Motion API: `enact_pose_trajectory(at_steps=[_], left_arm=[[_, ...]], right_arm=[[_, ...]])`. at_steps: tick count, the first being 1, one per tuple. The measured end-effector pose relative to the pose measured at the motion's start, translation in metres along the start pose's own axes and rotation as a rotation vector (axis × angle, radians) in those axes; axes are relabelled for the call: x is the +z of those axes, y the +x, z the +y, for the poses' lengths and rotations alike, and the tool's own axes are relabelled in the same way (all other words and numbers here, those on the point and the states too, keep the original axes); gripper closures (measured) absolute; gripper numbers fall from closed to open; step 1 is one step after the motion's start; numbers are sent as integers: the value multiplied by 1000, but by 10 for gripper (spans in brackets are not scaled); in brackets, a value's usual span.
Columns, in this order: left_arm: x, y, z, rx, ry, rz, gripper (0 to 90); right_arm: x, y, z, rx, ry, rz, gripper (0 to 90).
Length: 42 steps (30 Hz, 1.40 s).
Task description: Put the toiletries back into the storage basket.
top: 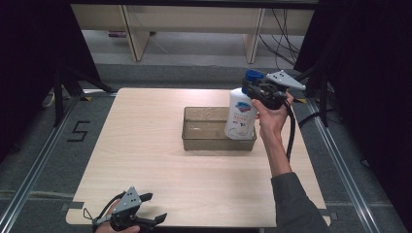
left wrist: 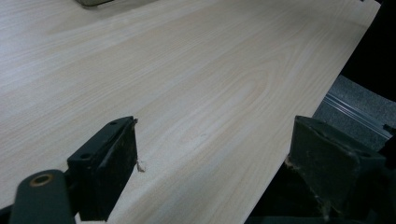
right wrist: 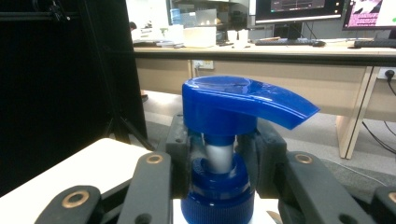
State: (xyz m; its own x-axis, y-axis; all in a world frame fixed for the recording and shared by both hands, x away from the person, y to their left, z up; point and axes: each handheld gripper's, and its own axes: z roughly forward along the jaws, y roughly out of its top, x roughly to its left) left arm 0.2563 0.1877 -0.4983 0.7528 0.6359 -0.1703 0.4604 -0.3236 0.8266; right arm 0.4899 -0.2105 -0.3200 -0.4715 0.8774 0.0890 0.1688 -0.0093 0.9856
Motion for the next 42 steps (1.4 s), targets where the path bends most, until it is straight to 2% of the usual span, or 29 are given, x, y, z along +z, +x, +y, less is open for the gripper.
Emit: enact_pose_trajectory(at_steps=[27, 29, 33, 35, 36, 39, 42], left_arm=[[0, 0, 0, 1, 0, 3, 148], [0, 0, 0, 2, -1, 3, 148], [0, 0, 0, -1, 1, 2, 148], [1, 0, 0, -4, -5, 5, 148], [1, -1, 0, -7, -5, 6, 148], [1, 0, 0, -6, -4, 6, 148], [1, -1, 0, -5, -4, 6, 148]], right_arm=[[-1, -10, -22, 12, 25, -4, 659], [-1, -9, -23, 26, 29, -1, 659], [-1, -9, -25, 4, 32, 0, 659], [-2, -7, -27, 20, 42, -2, 659], [-1, -9, -28, 6, 42, -4, 659], [-3, -9, -30, 20, 34, -1, 659], [-6, -9, -31, 13, 30, 1, 657]])
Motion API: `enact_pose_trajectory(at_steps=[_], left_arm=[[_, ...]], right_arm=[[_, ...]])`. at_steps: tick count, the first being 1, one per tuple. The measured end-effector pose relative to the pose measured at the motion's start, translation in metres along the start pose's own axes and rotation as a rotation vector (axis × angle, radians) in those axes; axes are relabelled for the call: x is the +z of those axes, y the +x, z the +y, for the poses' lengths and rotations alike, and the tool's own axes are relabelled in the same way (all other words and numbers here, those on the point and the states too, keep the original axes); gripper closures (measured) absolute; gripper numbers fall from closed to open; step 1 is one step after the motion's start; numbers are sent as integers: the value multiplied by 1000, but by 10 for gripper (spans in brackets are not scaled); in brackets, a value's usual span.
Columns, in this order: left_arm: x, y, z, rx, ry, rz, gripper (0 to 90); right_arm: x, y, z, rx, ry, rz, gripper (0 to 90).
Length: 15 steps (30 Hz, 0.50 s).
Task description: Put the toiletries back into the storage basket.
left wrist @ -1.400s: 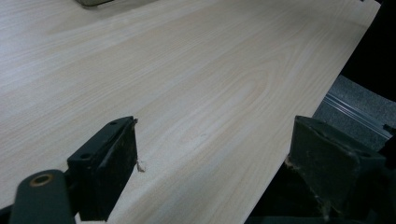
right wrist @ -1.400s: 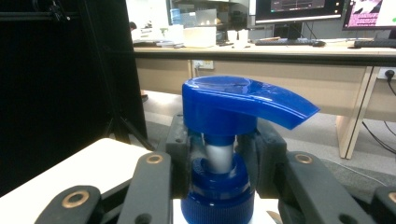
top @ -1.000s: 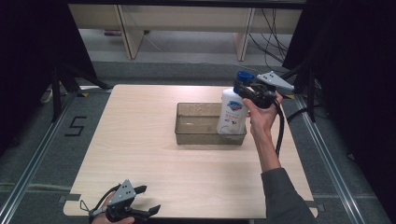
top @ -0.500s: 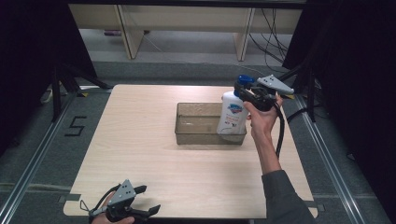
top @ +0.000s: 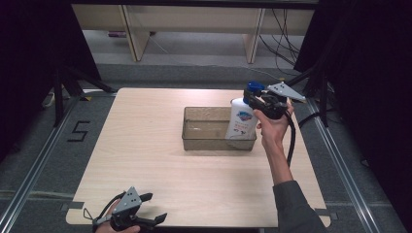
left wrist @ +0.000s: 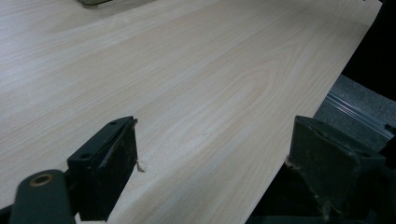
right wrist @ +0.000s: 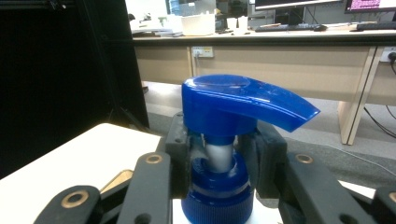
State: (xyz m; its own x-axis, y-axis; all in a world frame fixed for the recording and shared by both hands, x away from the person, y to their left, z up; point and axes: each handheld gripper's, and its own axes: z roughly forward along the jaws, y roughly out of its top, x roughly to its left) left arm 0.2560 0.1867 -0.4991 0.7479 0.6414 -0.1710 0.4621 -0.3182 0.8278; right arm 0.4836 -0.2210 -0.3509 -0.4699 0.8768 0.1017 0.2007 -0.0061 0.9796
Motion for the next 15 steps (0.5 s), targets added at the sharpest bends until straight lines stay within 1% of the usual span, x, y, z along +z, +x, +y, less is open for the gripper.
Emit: enact_pose_trajectory(at_steps=[1, 3, 4, 5, 6, 7, 8, 10, 14, 15], left_arm=[[0, 0, 0, 1, 0, 2, 148], [0, 0, 0, 3, 2, 6, 148], [-1, 1, 0, 7, 4, 7, 148], [0, 1, -1, 2, -5, 5, 148], [0, 1, 0, 3, -4, 6, 148], [0, 1, 0, 8, 0, 8, 148], [0, 1, -1, 8, 0, 8, 148], [0, 1, -1, 8, 0, 8, 148], [0, 0, 0, 6, 9, 16, 148], [0, 1, -1, 4, 0, 9, 148]], right_arm=[[-2, 1, -1, -3, -7, -8, 657], [-3, 1, -2, -2, -7, -3, 656], [-3, 1, -3, -6, -18, 0, 656], [-4, 2, -3, 2, -9, 1, 656], [-4, 1, -4, -10, -16, 4, 655], [-4, 2, -4, -12, -15, 2, 655], [-4, 2, -4, -19, -20, -9, 655], [-4, 3, -4, -15, -16, 1, 655], [-5, 4, -5, -18, -24, -1, 654], [-5, 5, -5, -13, -22, 0, 654]])
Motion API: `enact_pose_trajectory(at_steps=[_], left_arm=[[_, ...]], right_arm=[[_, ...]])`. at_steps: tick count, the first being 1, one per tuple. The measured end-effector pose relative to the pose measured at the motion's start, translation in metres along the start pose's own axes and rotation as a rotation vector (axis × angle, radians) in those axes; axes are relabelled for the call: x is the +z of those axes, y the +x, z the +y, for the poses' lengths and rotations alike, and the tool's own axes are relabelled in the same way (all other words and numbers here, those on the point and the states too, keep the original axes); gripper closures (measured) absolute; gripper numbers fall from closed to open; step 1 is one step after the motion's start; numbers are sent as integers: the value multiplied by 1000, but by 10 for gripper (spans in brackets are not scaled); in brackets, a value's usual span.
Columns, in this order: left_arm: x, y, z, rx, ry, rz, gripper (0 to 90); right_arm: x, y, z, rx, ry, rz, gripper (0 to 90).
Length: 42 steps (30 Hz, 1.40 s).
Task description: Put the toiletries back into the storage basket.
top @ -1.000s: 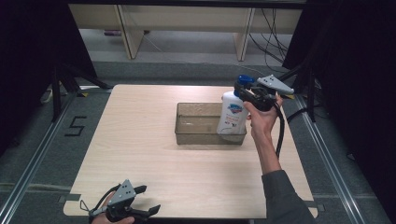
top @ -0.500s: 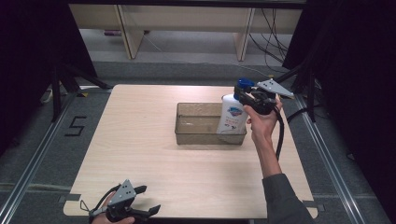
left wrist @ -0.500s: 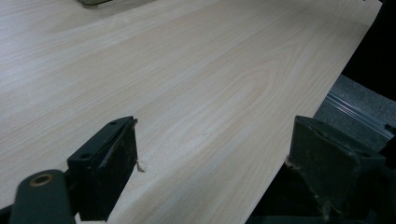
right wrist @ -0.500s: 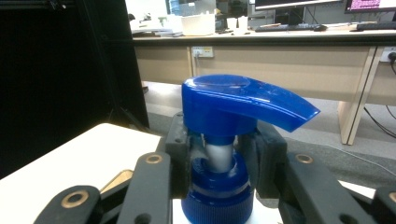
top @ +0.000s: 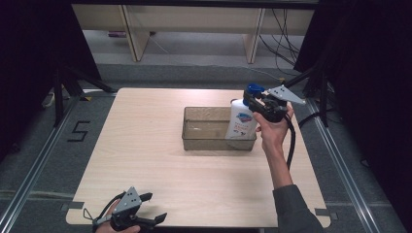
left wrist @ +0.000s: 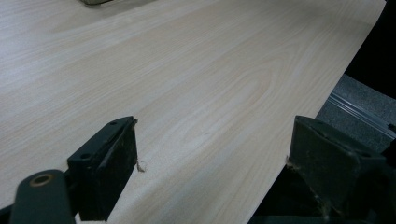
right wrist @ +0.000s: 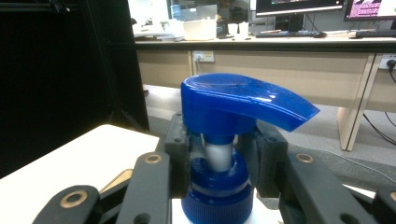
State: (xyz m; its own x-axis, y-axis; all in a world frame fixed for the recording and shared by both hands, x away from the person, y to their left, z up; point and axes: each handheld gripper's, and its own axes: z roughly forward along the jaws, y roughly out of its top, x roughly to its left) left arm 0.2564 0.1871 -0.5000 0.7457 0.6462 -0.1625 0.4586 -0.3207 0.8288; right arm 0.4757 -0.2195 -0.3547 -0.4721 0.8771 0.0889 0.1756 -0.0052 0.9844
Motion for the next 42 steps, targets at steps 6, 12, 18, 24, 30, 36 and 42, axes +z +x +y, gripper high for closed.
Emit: enact_pose_trajectory(at_steps=[6, 12, 18, 24, 30, 36, 42], left_arm=[[-1, 0, 0, 2, 4, 0, 148], [0, 0, 0, 0, 2, 3, 148], [0, 0, 0, 3, -2, -8, 148], [1, 0, 0, 6, 3, -12, 148], [0, 0, 0, 7, 2, -6, 148], [1, 0, 0, 5, 10, -8, 148], [1, 0, 0, 6, 11, -7, 148]], right_arm=[[-1, 2, -1, -16, -3, -1, 653], [-3, 5, -1, -20, -2, -7, 649], [-4, 11, 0, -36, 13, -10, 631], [-6, 11, -1, -26, 23, -3, 607], [-9, 10, -2, -8, 26, 8, 597], [-12, 9, -3, -5, 15, 12, 588], [-14, 7, -4, 28, 15, 7, 505]])
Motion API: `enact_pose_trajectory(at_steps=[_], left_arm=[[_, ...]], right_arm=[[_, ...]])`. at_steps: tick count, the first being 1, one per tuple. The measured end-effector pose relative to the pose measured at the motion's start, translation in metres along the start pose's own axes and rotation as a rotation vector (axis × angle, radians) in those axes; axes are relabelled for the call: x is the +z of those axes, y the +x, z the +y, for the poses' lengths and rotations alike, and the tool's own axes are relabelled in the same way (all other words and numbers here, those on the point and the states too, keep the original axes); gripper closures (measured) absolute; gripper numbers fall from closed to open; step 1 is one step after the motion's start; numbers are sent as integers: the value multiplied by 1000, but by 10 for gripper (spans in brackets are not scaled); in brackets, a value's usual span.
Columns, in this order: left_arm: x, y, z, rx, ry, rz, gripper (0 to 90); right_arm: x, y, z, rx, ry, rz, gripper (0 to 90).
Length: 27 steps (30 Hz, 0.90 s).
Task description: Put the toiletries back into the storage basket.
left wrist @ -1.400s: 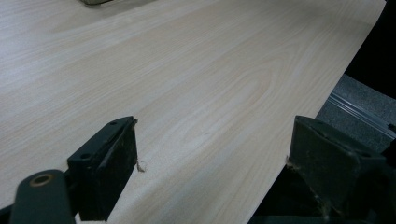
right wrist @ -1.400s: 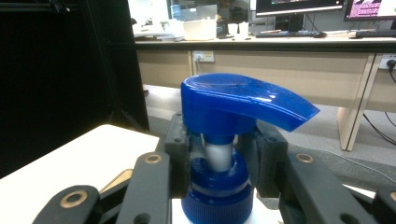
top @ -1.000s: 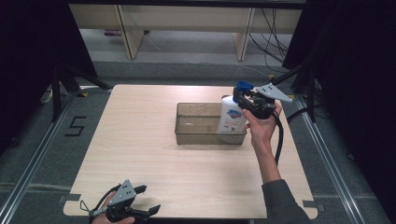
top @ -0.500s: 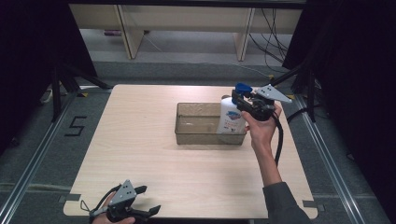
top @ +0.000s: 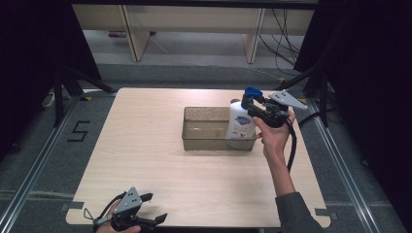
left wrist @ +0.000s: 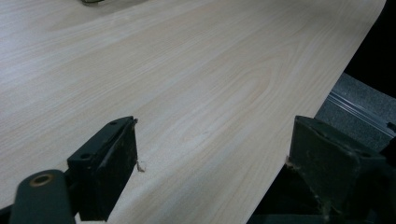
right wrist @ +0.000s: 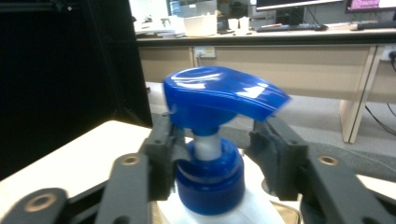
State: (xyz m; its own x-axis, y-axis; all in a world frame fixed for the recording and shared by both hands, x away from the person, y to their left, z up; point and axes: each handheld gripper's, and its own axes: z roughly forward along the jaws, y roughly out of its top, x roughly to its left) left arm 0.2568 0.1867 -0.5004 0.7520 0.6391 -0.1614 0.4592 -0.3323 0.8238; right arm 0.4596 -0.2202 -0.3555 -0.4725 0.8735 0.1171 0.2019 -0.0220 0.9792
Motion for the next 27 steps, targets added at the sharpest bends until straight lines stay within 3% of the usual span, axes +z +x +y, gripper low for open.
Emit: enact_pose_trajectory(at_steps=[6, 8, 13, 15, 21, 22, 27], left_arm=[[0, 0, 0, 0, 3, -1, 148], [0, 0, 0, 0, 2, 1, 148], [0, 0, 0, -2, 2, 1, 148], [1, 0, 0, -5, -2, 0, 148], [0, 0, 0, 3, 4, 3, 148], [1, 0, 0, 2, 4, 3, 148], [1, 0, -1, -2, -1, 10, 148]], right_arm=[[-5, -1, 0, 32, 11, 13, 453], [-6, -1, 0, 38, -10, 16, 420], [-8, -1, -2, 31, 8, 3, 399], [-10, 0, -3, 59, 0, 8, 398], [-17, -1, -7, 60, -18, 5, 381], [-18, 0, -8, 79, -20, 1, 378], [-23, -2, -9, 55, -31, -7, 376]])
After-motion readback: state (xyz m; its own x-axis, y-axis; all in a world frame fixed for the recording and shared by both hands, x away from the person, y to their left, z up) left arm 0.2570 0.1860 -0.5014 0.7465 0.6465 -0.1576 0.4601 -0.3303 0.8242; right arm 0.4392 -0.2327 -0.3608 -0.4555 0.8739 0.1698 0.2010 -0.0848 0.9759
